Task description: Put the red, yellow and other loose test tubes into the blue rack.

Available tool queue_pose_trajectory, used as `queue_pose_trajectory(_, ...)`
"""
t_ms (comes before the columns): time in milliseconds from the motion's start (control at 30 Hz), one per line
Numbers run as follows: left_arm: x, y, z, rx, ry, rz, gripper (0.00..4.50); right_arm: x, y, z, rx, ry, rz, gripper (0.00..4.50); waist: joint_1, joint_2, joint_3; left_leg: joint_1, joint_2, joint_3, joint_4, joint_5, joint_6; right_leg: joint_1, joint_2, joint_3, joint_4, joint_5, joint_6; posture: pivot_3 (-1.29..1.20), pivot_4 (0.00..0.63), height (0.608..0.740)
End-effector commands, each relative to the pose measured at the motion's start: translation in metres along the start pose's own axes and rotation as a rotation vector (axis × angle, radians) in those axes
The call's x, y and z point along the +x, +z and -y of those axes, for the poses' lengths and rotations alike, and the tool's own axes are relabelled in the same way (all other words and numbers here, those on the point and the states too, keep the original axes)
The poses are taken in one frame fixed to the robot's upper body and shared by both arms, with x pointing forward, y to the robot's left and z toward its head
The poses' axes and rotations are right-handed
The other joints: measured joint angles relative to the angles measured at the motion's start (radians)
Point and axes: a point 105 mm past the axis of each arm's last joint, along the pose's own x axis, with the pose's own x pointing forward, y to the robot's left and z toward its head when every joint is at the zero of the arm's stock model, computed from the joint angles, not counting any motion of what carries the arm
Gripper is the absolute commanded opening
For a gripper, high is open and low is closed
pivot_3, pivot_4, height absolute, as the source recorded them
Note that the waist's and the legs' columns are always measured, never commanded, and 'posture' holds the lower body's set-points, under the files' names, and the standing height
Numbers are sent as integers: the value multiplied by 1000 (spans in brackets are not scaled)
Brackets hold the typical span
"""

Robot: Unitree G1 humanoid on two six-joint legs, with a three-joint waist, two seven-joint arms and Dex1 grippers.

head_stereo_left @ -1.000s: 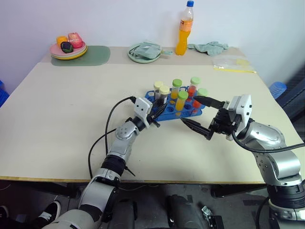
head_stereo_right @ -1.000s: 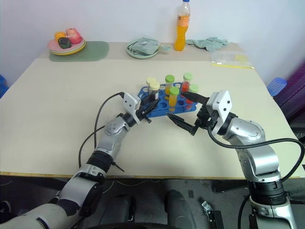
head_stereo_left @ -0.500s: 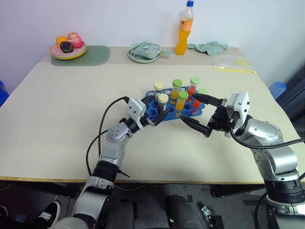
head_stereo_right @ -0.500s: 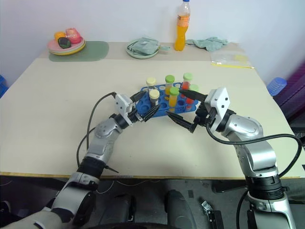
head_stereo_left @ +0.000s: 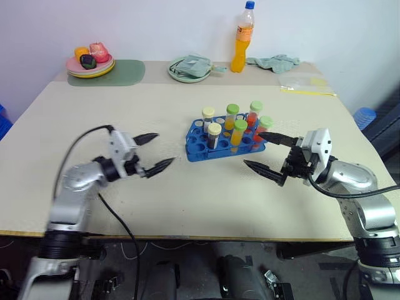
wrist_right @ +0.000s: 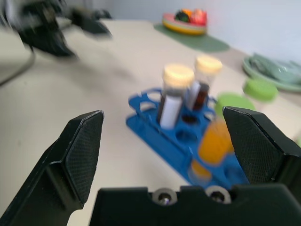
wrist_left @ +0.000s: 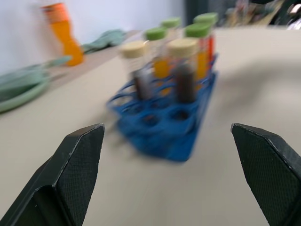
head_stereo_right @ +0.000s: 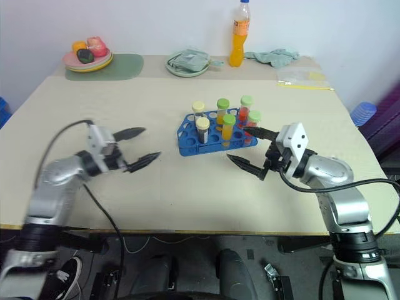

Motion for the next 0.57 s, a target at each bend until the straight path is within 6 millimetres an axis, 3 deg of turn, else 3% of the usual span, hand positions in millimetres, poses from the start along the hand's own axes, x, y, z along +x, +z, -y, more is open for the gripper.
queue_pose_trajectory(33, -13, 14, -3, 30, -50, 39, 4439, -7, 6, 7, -48, -37, 13, 4500, -1, 0, 0, 0, 0, 0, 0, 0, 0, 0, 0, 0, 0, 0, 0, 0, 150, 740)
queue_pose_trajectory(133, -27, 10, -5, 40, -91, 15, 4439, -14, 4, 11, -57, -73, -16, 4500, -5, 0, 0, 0, 0, 0, 0, 0, 0, -1, 1, 0, 1, 0, 0, 0, 150, 740)
queue_pose_trajectory(267, -30, -5, 12, 3, -176, -34, 4439, -43, -2, 23, -59, -115, -81, 4500, -3, 1, 0, 0, 0, 1, 0, 0, 0, -1, 0, 0, 0, 0, 0, 0, 150, 740)
queue_pose_trajectory(567, -18, -17, 26, -24, -166, 10, 4439, -45, 5, 17, -80, -103, -103, 4500, -5, 0, 0, 0, 1, 1, 0, 0, 0, -1, 1, 1, 0, 0, 0, 0, 150, 740)
